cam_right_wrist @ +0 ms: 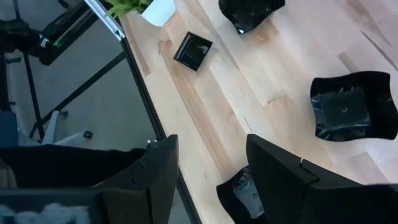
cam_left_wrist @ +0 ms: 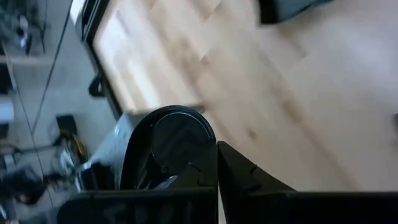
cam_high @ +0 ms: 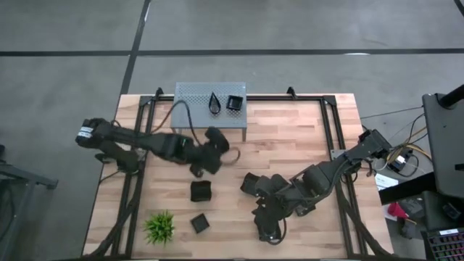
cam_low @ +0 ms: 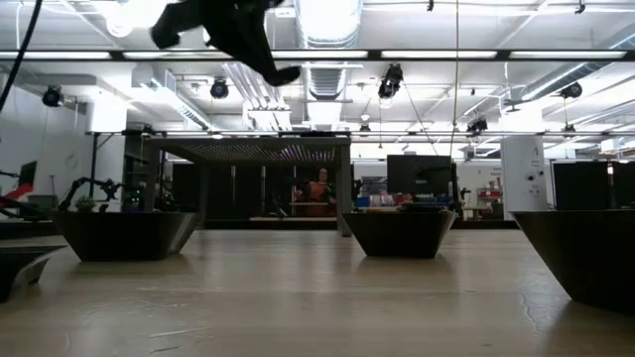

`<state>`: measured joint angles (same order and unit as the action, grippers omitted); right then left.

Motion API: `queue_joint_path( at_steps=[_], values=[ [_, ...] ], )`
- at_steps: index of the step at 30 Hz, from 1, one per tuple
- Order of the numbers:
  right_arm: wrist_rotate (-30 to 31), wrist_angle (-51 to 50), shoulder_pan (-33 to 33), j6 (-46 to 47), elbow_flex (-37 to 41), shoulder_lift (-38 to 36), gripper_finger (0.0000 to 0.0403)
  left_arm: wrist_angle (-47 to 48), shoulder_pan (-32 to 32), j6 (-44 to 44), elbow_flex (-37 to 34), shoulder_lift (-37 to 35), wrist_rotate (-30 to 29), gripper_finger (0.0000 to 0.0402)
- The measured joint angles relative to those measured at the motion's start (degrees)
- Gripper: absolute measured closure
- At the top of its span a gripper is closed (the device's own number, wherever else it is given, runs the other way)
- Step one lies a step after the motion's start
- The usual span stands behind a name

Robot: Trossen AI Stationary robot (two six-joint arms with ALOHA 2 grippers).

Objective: Pick & Place Mini shaped plates
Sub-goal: Stack the drop-shaped plate on the other drop plate on the shelf

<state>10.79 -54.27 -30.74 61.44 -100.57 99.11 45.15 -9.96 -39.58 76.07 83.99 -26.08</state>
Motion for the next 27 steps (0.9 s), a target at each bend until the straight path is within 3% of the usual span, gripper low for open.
queue_joint_path(
  at_steps=[9, 17, 23, 27],
  values=[
    [10.53, 6.98, 0.06, 1.32, 0.00, 0.00, 0.0216, -1.44, 15.54, -2.47, 0.01, -0.05, -2.45, 0.0402],
    [16.80, 9.44, 0.37, -0.37, 0.00, 0.00, 0.0216, -1.88, 25.14, -2.87, 1.61, 0.65, -3.06, 0.0402],
    [18.38, 9.52, 0.41, -3.91, 0.00, 0.00, 0.0216, 0.38, 25.60, -1.68, 3.59, 0.77, -2.51, 0.0401],
    [18.40, 8.73, 0.51, -7.53, 0.00, -0.12, 0.0216, 2.74, 21.57, 1.23, 5.08, -0.72, 2.44, 0.0401]
  ],
)
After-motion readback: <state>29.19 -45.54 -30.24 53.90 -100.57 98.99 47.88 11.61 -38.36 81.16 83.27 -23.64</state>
